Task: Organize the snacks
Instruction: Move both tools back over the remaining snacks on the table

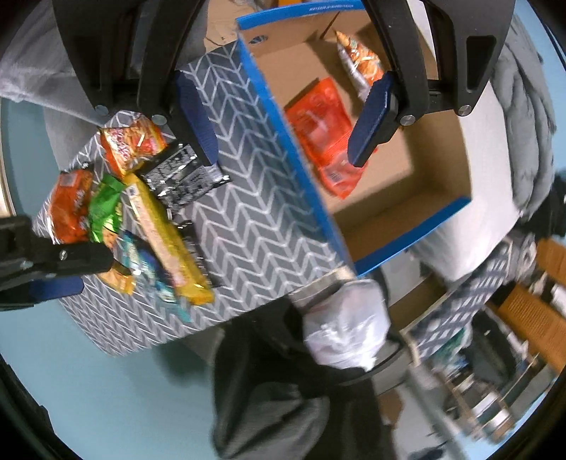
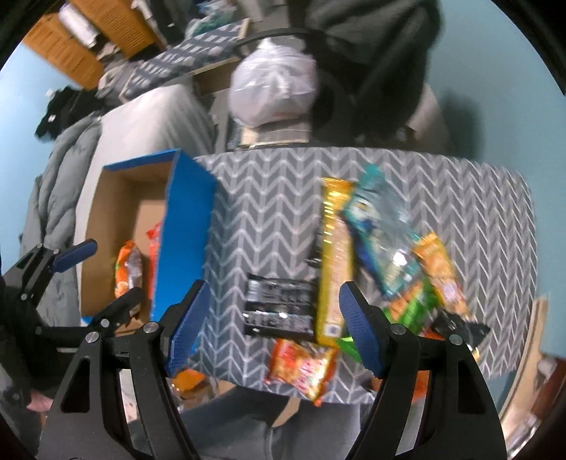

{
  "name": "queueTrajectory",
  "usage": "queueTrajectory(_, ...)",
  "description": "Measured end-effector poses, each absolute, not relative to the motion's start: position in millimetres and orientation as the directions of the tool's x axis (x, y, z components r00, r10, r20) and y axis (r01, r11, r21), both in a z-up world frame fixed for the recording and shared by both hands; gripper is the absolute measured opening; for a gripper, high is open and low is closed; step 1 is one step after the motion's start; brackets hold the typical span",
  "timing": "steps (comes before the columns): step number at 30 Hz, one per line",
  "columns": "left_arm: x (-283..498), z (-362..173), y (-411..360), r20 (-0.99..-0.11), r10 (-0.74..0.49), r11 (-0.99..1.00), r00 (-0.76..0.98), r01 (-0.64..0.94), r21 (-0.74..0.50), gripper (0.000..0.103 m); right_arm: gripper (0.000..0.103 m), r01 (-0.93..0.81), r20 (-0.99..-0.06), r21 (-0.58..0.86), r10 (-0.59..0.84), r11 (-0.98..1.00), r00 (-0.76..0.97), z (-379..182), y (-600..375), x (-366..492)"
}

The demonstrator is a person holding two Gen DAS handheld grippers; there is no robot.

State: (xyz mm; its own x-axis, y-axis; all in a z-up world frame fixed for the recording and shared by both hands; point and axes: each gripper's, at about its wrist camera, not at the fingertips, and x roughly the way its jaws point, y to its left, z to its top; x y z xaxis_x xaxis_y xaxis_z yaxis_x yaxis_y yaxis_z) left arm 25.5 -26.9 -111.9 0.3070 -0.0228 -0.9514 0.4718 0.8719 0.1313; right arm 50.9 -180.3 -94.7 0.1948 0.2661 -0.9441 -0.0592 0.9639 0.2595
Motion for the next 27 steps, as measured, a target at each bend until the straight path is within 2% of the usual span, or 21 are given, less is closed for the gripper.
queueTrajectory(16, 33, -157, -93, -0.987, -0.104, 0.746, 0.125, 0.666, 0.006, 0.077, 0.076, 0.243, -0.958, 0.243, 0.193, 0.939, 0.213, -113, -285, -9)
queueTrajectory(27, 34, -190, -120, -0.996, -0.091, 0.691, 0.022, 0.721, -0.047, 0.077, 0.076, 0.37, -0.972, 0.205, 0.145, 0.906, 0.183, -168, -330, -40)
